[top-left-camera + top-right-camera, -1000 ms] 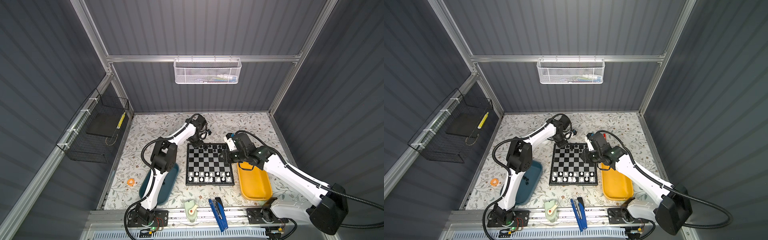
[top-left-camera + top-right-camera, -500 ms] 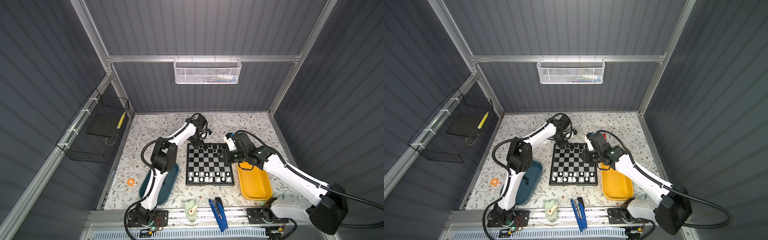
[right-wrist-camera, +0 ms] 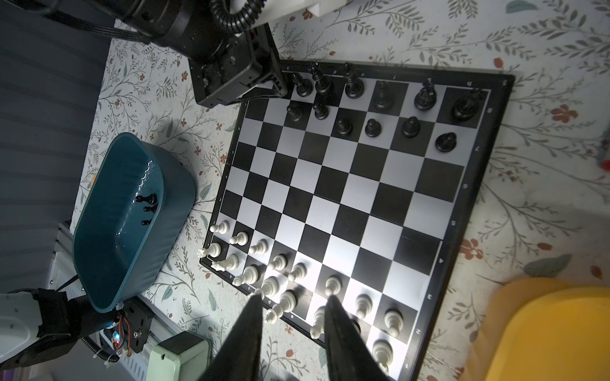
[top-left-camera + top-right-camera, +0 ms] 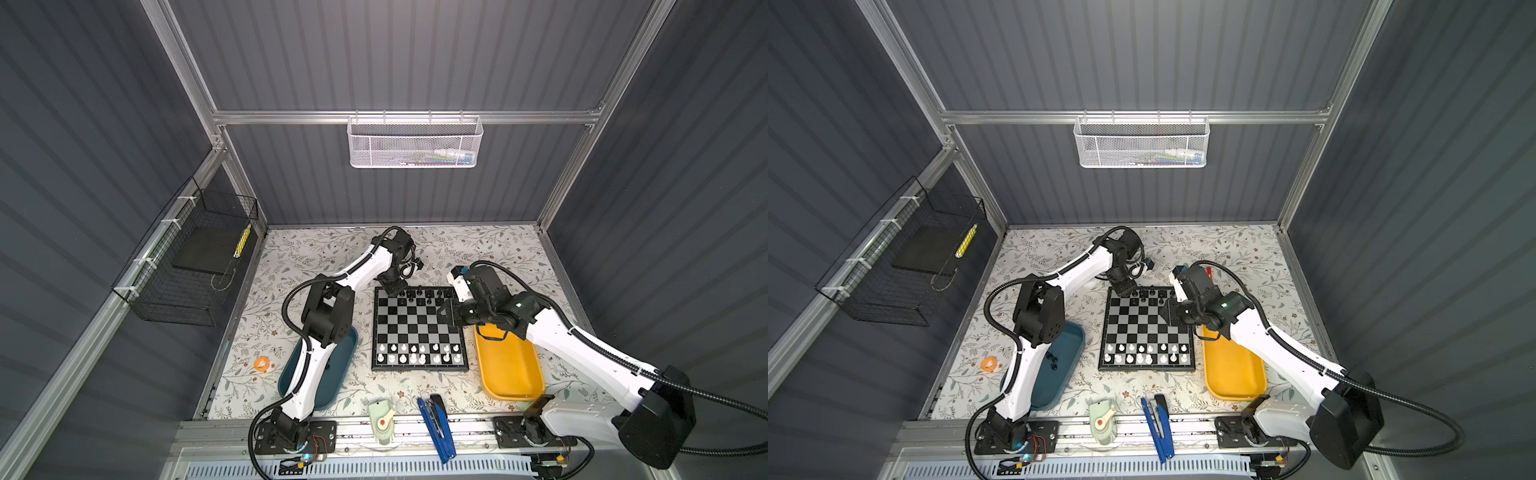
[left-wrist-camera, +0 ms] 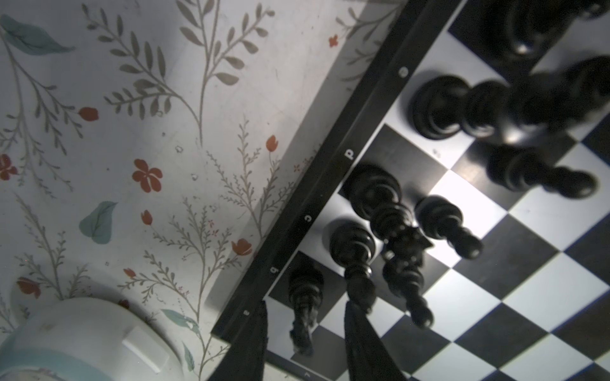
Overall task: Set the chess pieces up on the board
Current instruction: 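Lower the black pawn onto an empty square in the black pawn row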
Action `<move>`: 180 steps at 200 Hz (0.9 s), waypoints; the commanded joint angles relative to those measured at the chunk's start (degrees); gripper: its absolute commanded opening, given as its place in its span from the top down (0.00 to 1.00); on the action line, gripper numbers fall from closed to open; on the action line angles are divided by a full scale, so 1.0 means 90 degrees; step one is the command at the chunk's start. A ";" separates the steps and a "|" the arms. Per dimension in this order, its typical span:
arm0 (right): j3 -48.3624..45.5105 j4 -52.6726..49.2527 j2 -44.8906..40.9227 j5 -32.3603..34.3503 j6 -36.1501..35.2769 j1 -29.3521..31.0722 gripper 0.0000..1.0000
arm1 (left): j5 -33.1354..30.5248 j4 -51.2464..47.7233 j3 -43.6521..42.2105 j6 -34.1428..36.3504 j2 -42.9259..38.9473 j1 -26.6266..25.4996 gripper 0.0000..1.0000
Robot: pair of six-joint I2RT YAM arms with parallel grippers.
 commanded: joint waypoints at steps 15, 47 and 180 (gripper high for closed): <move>-0.0034 -0.0002 0.0043 -0.0023 -0.0125 -0.0004 0.66 | -0.0023 -0.0228 0.0044 0.0086 -0.0155 -0.0045 0.53; 0.0005 -0.0016 0.0033 -0.0007 -0.0151 0.0001 0.65 | -0.0035 -0.0242 -0.0030 0.0087 -0.0247 -0.0045 0.48; 0.0113 -0.0163 -0.0161 0.0178 -0.0298 -0.0009 0.64 | -0.0071 -0.0300 -0.0323 0.0047 -0.0641 -0.0046 0.33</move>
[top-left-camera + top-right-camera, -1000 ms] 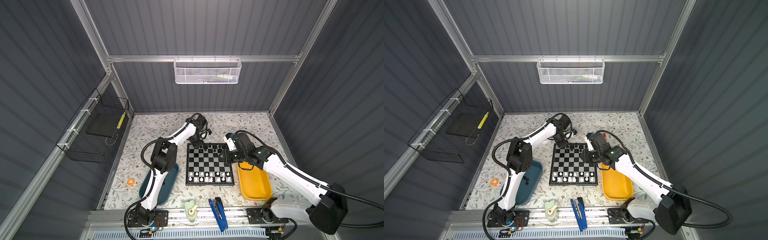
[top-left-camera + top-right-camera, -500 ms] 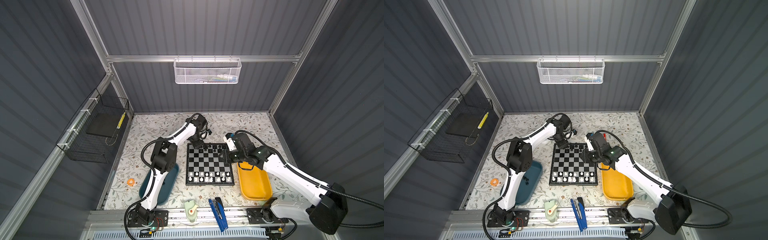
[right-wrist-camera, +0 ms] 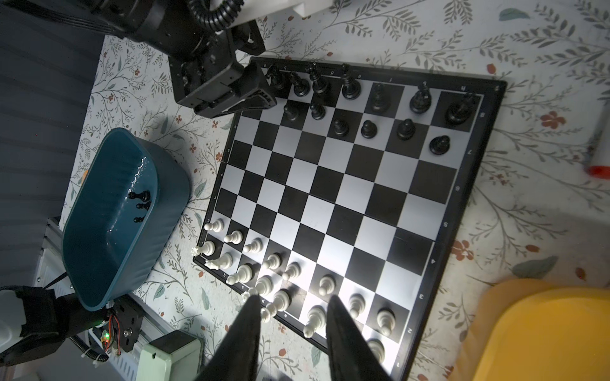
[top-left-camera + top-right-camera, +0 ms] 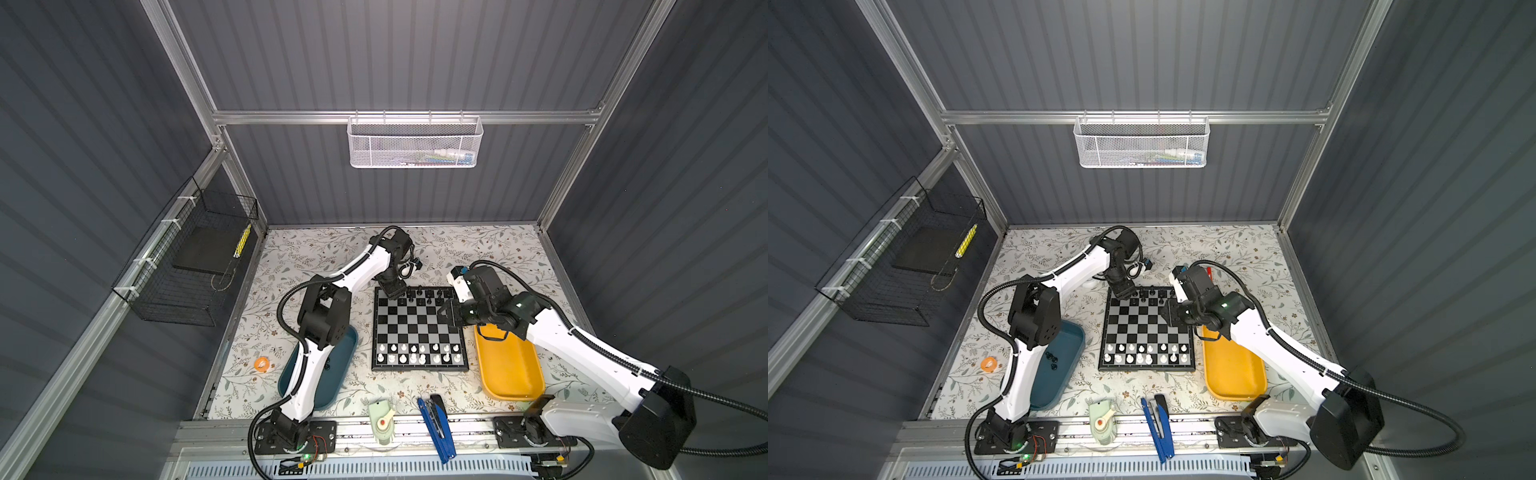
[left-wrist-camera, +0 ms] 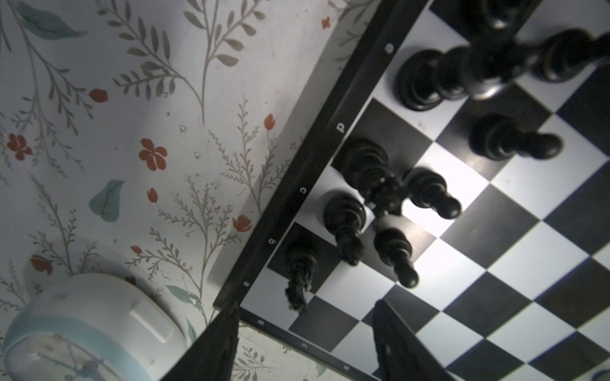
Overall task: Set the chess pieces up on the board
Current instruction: 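Lower the black pawn onto an empty square in the black pawn row, then open the left gripper and raise it off the placed pawn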
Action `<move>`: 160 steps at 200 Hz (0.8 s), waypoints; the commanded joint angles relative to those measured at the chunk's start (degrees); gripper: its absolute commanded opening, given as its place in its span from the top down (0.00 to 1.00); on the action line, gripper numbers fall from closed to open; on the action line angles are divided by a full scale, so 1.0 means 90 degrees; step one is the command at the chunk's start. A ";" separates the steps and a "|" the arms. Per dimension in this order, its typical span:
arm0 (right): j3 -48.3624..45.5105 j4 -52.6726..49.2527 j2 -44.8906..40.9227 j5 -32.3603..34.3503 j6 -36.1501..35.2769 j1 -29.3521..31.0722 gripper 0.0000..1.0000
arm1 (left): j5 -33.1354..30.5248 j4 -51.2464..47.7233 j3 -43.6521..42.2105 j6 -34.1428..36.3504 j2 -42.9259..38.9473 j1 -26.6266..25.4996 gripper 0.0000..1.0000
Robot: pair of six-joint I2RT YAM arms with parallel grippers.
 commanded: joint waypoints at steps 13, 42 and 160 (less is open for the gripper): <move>0.0089 -0.0086 -0.0149 0.0088 -0.0101 -0.0014 0.64 | -0.0013 -0.0262 -0.0090 0.0001 -0.0360 -0.0046 0.33; 0.0069 -0.0059 -0.0174 0.0089 -0.0100 -0.0013 0.64 | -0.0009 -0.0328 -0.0128 -0.0016 -0.0426 -0.0046 0.32; 0.0209 0.0014 -0.0374 -0.0061 -0.0149 -0.0093 0.64 | -0.0117 -0.0757 -0.1767 0.0028 -0.2385 0.0294 0.29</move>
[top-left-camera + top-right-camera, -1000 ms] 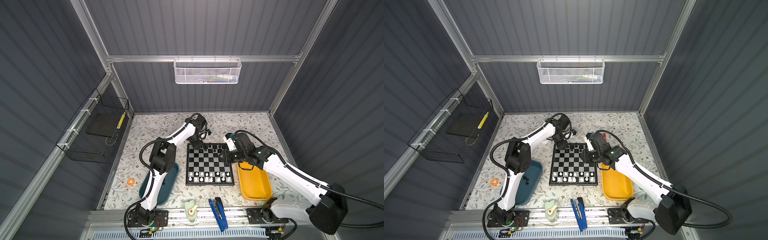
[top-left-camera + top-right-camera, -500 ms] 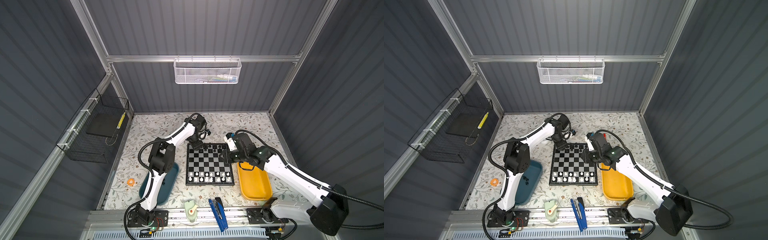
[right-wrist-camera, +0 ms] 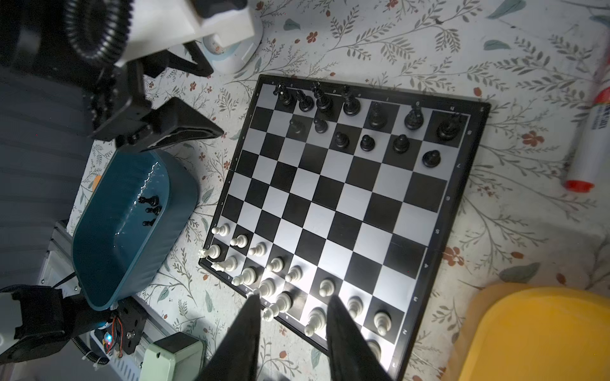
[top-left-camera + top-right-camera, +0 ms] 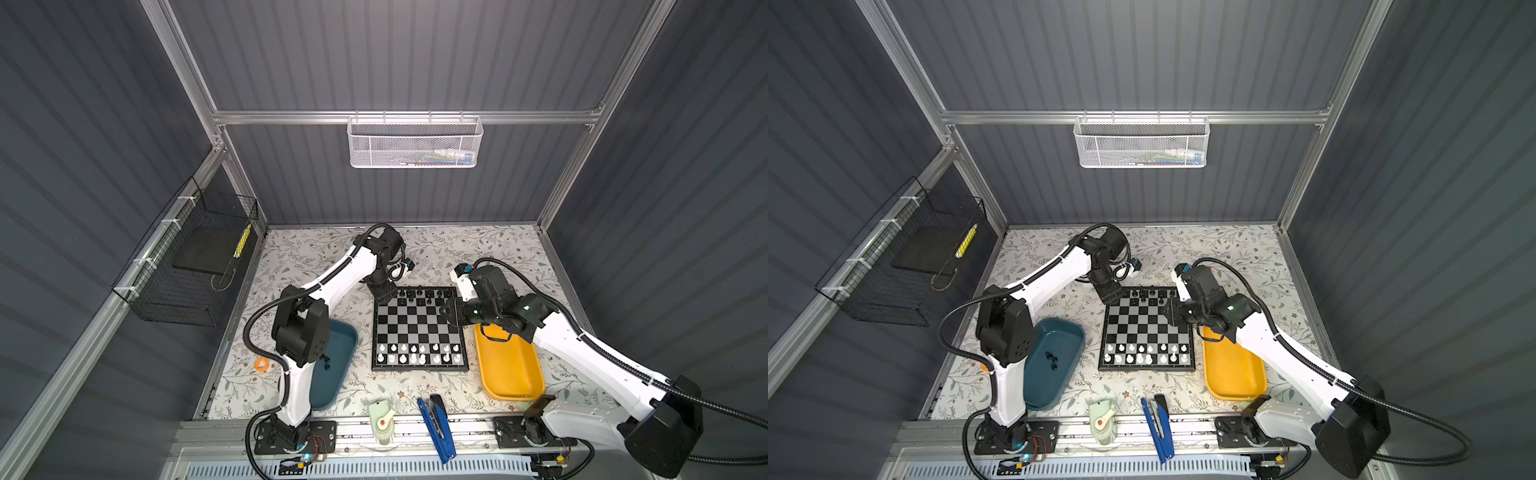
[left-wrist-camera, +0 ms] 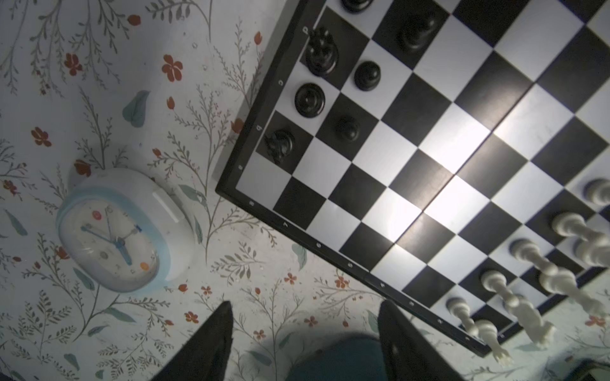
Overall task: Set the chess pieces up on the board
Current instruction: 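Open the left gripper and raise it off the placed pawn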
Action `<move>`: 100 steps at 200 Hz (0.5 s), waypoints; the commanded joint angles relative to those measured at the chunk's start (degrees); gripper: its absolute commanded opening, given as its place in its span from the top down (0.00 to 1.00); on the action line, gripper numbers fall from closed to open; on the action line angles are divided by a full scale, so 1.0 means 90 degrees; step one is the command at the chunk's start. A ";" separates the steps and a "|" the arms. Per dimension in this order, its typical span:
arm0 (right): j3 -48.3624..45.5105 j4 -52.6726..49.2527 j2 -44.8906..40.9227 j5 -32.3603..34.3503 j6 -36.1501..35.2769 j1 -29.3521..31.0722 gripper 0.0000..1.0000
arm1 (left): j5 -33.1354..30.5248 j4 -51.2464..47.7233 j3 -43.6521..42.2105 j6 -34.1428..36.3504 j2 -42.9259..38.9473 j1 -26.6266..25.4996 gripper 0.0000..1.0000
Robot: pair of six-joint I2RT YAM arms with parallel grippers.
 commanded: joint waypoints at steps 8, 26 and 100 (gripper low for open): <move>0.0229 0.0039 -0.0051 -0.0149 -0.0072 -0.0058 0.64 | 0.0055 -0.0372 -0.0488 0.0028 -0.0640 0.0315 0.29; 0.0307 0.0021 0.0004 -0.0242 -0.0049 -0.0068 0.65 | 0.0258 -0.0472 -0.0777 0.0039 -0.0975 0.0649 0.30; 0.0383 0.0126 -0.0089 -0.0279 0.0112 -0.0080 0.65 | 0.0253 -0.0213 -0.2902 0.0408 -0.2654 0.1443 0.34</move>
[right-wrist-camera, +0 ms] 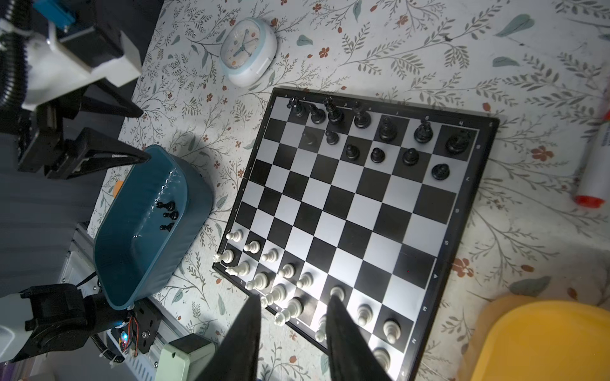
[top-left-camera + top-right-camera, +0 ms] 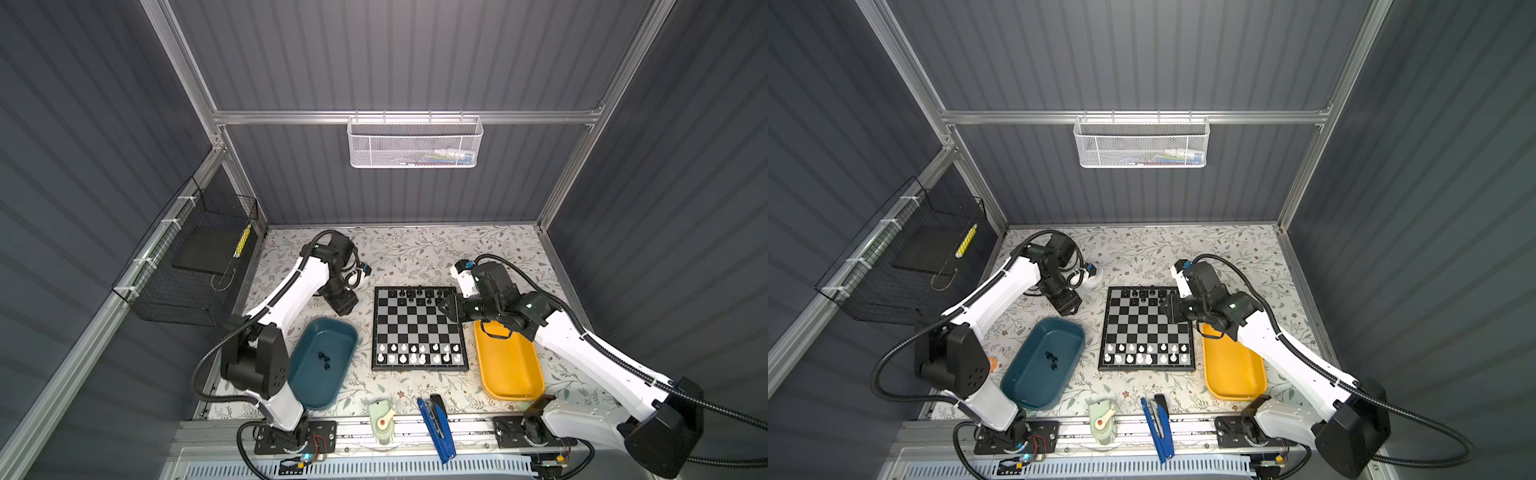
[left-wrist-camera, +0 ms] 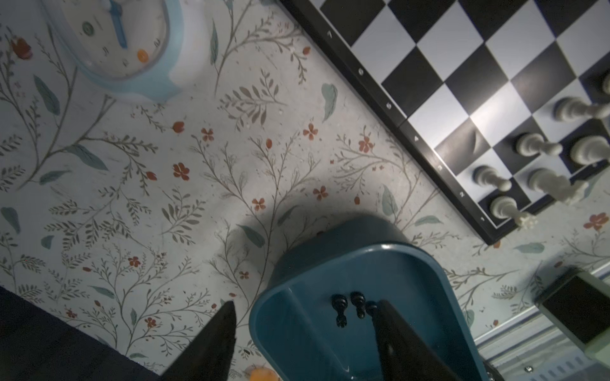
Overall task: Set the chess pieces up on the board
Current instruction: 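Open the left gripper and raise it off the placed pawn, then swing the left arm back over the teal tray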
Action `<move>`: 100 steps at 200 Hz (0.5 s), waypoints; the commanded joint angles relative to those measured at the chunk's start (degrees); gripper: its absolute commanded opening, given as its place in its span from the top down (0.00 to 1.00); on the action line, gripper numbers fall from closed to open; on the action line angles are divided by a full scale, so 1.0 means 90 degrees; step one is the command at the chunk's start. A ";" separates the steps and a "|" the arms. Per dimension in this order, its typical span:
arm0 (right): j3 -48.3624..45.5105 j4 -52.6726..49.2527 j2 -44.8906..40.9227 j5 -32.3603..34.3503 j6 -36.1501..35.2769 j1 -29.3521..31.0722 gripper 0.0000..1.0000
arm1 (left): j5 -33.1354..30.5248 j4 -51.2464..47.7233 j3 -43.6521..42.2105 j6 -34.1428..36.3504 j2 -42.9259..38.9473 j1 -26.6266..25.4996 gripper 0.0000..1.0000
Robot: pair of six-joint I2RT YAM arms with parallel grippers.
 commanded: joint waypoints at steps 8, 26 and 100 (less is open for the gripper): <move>0.0286 0.0032 -0.0074 -0.0095 0.0056 -0.0027 0.65 | 0.0048 -0.0030 -0.0662 0.0220 -0.0520 0.0098 0.34; 0.0526 -0.0156 0.0074 -0.0195 -0.0052 -0.0026 0.65 | 0.0086 -0.0033 -0.0923 0.0185 -0.0679 0.0169 0.35; 0.0726 0.0249 0.0490 -0.0530 -0.0064 -0.0024 0.65 | 0.0174 -0.0061 -0.1672 0.1424 -0.0822 0.0805 0.37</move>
